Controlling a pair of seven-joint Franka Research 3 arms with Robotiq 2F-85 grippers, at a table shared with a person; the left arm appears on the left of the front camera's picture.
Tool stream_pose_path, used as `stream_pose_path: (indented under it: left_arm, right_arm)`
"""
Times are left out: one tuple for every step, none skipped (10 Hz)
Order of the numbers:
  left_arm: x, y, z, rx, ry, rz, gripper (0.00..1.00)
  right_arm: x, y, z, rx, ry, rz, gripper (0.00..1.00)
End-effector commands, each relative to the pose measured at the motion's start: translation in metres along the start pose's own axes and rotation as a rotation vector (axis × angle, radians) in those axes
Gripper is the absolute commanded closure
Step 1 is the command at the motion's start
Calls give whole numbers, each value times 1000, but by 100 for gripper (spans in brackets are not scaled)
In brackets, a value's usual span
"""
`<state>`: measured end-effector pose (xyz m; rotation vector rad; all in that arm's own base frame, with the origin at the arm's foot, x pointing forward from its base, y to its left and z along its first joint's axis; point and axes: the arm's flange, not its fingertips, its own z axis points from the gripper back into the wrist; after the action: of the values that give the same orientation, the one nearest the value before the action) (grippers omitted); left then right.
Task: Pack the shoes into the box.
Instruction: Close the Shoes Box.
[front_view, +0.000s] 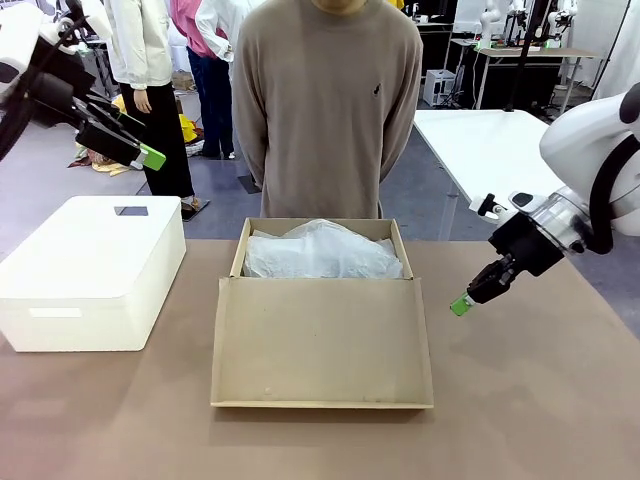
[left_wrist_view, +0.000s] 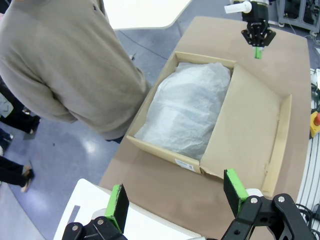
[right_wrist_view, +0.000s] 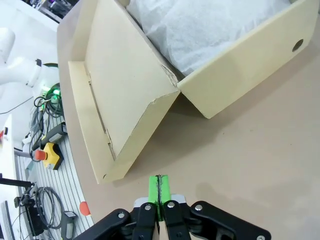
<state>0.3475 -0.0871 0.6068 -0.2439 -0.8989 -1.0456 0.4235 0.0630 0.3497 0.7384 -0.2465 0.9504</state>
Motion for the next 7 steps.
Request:
stream_pose_path:
  left_arm:
    - [-1,2,0,-15,-12,-8,0]
    - [-1,2,0,-15,-12,-8,0]
    - [-1,2,0,-15,-12,-8,0]
    - [-1,2,0,-15,-12,-8,0]
    - [-1,2,0,-15,-12,-8,0]
    - [-1,2,0,-15,-12,-8,0]
    - [-1,2,0,-15,-12,-8,0]
  right_arm:
    - [3,-5,-9,2,-11,-12,100]
    - [2,-7,-16,12,-3,-10,100]
    - [2,-9,-23,26,-4,-16,100]
    - [3,-9,-30,32,-6,-18,100]
    - [4,-10,-36,39,-13,-19,100]
    - [2,-12,-43,45,-19,-19,100]
    - [0,-12,-48,44,-28,-16,100]
